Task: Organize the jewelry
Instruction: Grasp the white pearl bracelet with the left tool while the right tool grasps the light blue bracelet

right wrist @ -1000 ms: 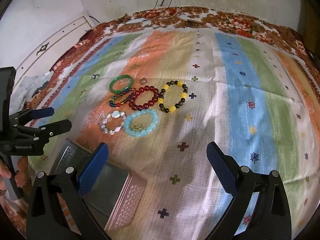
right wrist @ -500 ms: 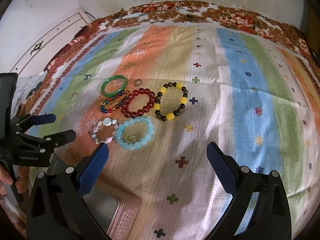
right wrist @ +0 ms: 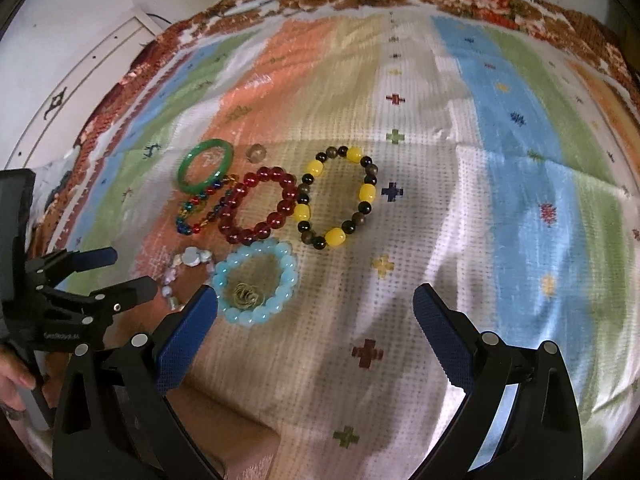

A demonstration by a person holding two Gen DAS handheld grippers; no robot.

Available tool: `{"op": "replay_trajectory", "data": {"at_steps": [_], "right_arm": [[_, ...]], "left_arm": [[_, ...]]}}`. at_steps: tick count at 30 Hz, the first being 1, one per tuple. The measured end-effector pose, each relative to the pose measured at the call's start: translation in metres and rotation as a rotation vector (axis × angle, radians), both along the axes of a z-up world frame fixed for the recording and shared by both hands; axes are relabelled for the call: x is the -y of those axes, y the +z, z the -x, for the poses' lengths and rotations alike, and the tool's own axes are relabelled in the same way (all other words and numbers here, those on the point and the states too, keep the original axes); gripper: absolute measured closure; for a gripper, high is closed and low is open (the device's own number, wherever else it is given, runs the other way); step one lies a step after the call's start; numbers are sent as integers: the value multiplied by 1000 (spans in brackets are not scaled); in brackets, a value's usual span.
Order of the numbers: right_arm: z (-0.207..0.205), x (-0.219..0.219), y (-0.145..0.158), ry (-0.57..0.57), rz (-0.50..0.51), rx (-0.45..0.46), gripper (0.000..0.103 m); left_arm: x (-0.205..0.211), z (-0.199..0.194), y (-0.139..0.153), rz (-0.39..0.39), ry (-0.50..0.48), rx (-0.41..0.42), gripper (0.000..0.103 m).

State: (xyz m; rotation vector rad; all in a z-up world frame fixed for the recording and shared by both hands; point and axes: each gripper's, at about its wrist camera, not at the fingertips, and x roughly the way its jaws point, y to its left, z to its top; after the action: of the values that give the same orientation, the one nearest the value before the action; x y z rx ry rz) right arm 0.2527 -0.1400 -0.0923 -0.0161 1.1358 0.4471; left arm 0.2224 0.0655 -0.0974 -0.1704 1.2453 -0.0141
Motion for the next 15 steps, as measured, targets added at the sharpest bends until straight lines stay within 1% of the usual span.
{"op": "replay_trajectory", "data": {"at_steps": [2,7,9,11,14,15], "right_arm": [[-5,-1,-4,-11,9,-12,4],[-18,-8,-16,-21,38,-46,5],[-22,-10,-21,-26,46,-64,17],[-26,-11,-27,-28,56,-77,21],[-29,-17,-33,-18,93,-69,22],[-29,-19,-34,-14,101,-64,22]], "left_arm": [[-1,-3,-4,7,1,-12,6],[0,-9,-14,-6,-4,-41,13],[0,-12,-16,-13,-4,-44,15],[0,-15,-17,-20,-6,-44,17],[4,-18,-20,-50,-23,-43,23],[6,-18,-20,-69,-32,-44,26]]}}
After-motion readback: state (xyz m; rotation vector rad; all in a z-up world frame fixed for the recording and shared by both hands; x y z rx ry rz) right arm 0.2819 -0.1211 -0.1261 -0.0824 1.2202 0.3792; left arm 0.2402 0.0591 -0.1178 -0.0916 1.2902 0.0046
